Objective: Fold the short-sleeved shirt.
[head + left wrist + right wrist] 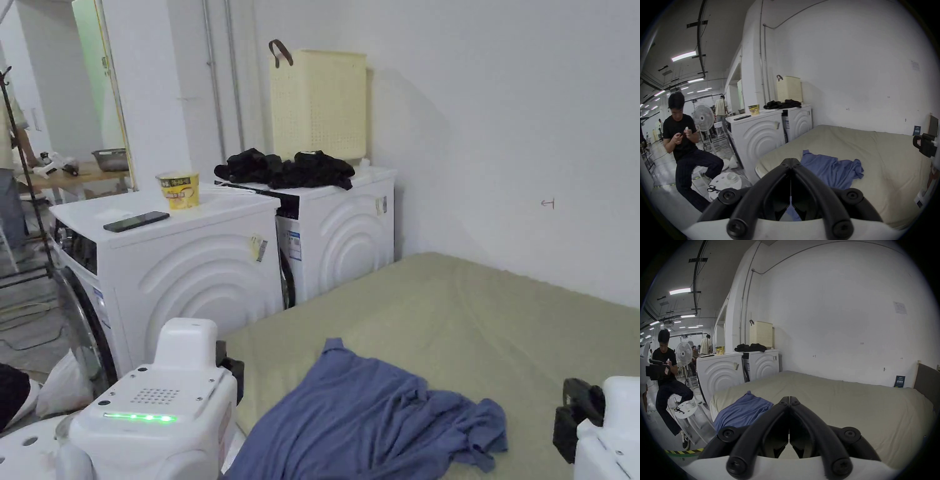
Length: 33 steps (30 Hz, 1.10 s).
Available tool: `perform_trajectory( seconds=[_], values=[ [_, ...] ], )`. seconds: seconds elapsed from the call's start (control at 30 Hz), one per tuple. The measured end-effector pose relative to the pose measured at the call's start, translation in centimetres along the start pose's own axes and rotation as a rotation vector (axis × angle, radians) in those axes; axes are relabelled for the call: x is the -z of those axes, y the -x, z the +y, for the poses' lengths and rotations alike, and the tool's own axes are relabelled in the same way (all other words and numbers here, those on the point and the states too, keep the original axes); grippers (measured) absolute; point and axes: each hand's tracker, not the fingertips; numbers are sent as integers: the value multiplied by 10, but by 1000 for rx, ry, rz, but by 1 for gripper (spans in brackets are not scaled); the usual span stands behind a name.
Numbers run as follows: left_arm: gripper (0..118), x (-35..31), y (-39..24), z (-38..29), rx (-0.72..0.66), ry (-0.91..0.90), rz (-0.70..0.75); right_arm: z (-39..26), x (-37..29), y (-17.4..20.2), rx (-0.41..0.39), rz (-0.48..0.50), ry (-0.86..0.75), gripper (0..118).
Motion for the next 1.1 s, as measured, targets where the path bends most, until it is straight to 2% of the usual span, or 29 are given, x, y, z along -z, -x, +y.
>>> perform_trajectory(
  seconds=[0.1,0.27,0.53,0.83,1.1],
  values=[
    [0,5,1,-5,-18,17,-7,0,2,0,-29,-12,3,0],
    [0,22,-8,-10,-19,37,-33,-1,10,-6,-34,-30,18,0],
    [0,91,-44,-24,-17,124,-130,-18,32,-13,-34,-43,63,0],
    [0,215,-106,-78,-50,342,-250,-56,74,-15,-41,-69,149,0],
    [0,288,-161,-121,8,603,-332,-85,103,-22,17,-93,210,0]
  ],
)
